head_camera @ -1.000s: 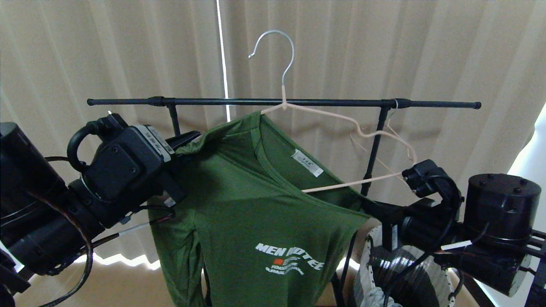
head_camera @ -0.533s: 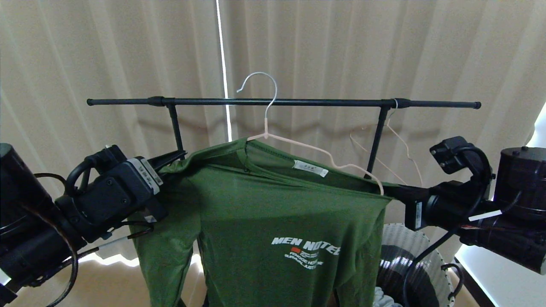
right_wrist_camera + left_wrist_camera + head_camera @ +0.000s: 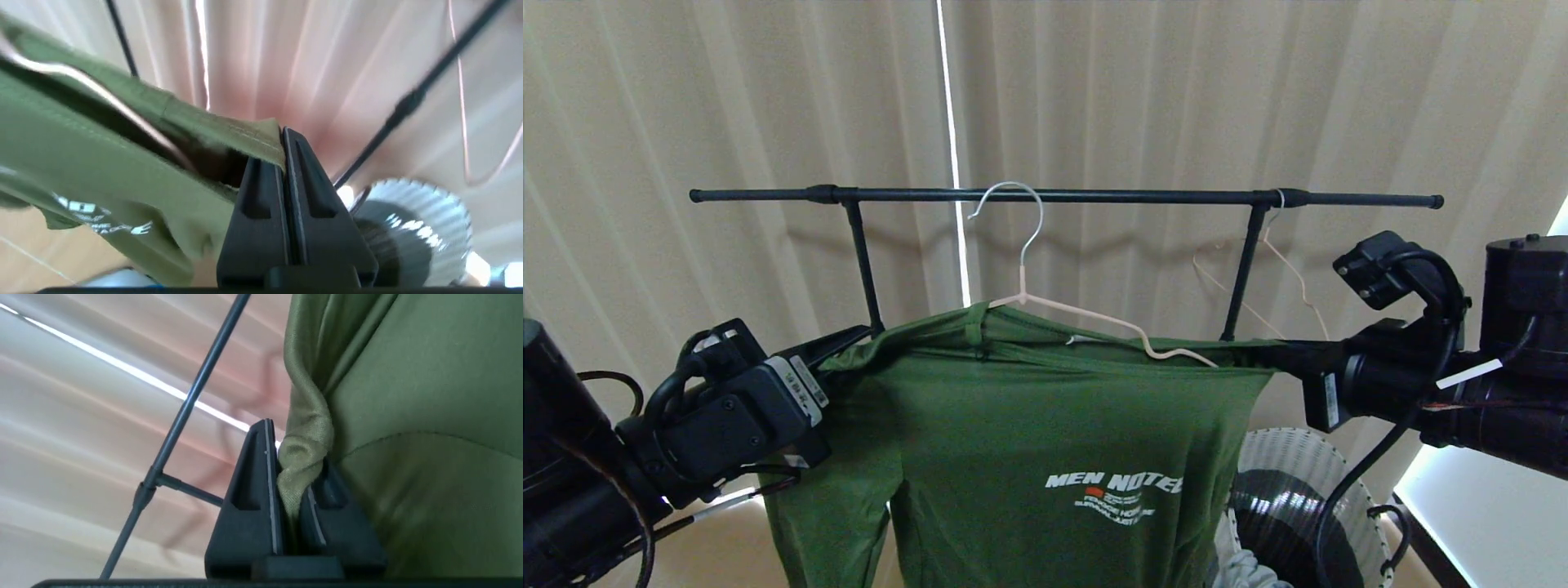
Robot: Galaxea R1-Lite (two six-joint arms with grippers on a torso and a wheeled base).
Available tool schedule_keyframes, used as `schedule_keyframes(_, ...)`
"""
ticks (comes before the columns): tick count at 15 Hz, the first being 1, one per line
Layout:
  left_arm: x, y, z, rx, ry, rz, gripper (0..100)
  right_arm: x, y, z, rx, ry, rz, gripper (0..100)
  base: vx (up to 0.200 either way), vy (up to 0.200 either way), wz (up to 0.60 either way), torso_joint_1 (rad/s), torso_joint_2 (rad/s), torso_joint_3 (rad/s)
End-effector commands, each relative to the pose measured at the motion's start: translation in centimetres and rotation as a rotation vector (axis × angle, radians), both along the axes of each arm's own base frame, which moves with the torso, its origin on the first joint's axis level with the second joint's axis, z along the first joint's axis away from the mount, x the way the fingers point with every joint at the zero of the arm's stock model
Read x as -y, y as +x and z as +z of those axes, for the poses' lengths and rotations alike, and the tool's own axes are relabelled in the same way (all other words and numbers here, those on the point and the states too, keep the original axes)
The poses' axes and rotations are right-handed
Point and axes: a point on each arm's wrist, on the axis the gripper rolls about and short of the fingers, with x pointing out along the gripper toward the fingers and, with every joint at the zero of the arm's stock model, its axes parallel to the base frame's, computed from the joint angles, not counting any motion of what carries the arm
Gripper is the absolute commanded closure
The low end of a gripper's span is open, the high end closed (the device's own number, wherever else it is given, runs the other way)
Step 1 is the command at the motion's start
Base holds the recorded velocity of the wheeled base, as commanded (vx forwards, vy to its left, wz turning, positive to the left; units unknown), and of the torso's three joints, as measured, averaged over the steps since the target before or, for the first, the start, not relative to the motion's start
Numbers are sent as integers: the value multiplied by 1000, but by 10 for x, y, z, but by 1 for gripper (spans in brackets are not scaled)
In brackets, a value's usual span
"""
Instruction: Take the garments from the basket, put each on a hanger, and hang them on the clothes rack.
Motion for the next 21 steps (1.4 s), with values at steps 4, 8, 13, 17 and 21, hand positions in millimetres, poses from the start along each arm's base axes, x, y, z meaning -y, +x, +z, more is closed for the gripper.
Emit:
schedule_keyframes(4,1,0,-1,-4,-1,-3,100,-29,-12,11,-21,-21,134,100,0,0,0,0,0,0)
schedule_keyframes(8,1,2,2,0,-15,0,100,-35,-26,18,24,-45,208,0,0,0,0,0,0,0)
schedule_keyframes(13,3,6,6,2,-35,-2,100,-39,-27,25,99,-107,306,0,0,0,0,0,0,0)
schedule_keyframes(17,7,8,11,20,-42,-16,100,-59,-1,39,152,-116,309,0,0,0,0,0,0,0)
schedule_keyframes(21,10,6,13,29,-45,-33,100,-79,36,43,186,-159,294,0,0,0,0,0,0,0)
